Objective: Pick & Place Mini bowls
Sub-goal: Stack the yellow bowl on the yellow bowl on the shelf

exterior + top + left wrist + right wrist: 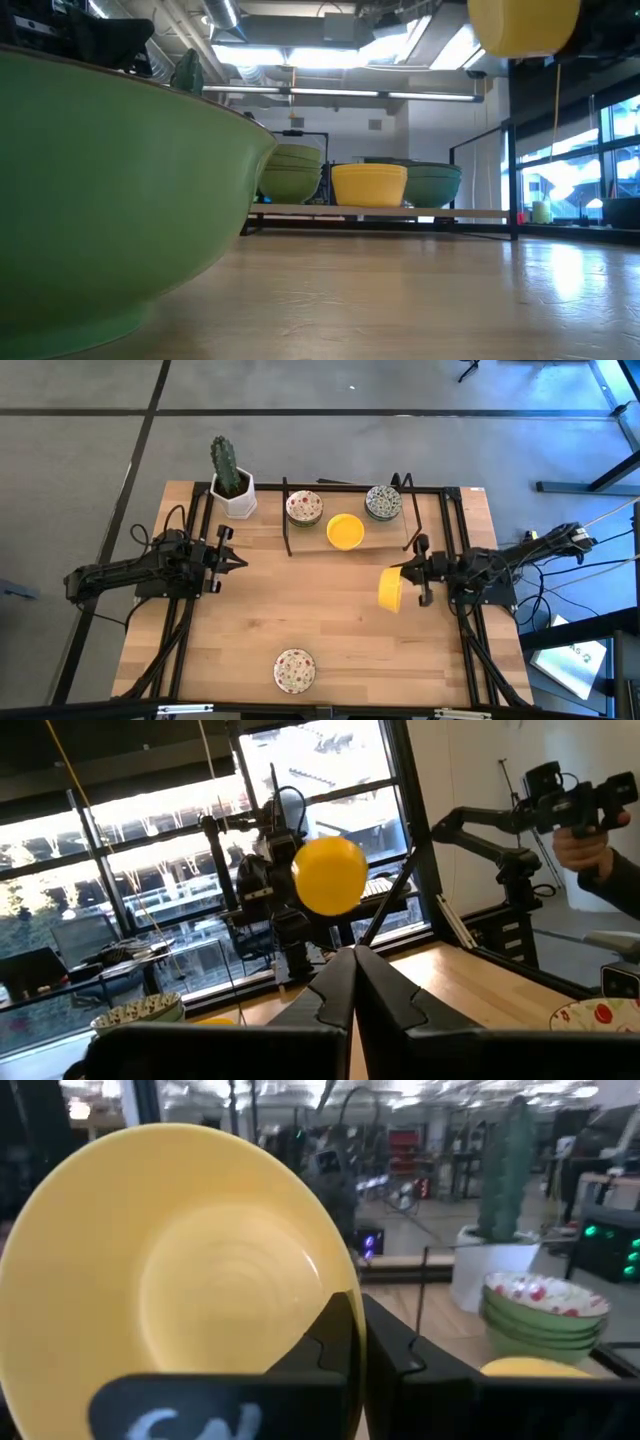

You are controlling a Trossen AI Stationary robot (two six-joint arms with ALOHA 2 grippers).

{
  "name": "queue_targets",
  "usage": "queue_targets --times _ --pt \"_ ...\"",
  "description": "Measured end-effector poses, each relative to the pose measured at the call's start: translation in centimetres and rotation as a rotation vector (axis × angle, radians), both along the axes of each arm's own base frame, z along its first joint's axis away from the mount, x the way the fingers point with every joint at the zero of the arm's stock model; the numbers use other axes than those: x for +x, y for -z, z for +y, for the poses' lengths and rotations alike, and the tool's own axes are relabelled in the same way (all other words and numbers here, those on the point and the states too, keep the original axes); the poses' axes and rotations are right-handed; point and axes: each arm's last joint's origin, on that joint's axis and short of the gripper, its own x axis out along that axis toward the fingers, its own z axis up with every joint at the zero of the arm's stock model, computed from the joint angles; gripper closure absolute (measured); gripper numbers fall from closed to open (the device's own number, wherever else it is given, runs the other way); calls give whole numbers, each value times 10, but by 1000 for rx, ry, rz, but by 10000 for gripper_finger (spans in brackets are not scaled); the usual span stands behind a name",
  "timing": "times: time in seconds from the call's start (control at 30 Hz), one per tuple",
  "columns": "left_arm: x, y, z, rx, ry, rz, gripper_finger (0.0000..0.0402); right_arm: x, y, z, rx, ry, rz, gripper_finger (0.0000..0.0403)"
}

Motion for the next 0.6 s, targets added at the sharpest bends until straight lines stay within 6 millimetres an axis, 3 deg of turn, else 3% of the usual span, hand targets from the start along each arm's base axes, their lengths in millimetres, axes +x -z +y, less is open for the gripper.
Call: queue_targets --times 0.23,0.33,0.47,0.6 --pt "0 0 0 0 0 0 395 1 2 -5 13 9 -23 396" --pt "0 0 0 5 -2 -1 397 1 -6 -6 18 14 -38 396" --pt "0 0 0 17 -5 -2 396 10 -37 -7 9 20 -37 397" --pt "0 0 0 16 -5 -2 394 31 -86 -14 -24 92 108 399"
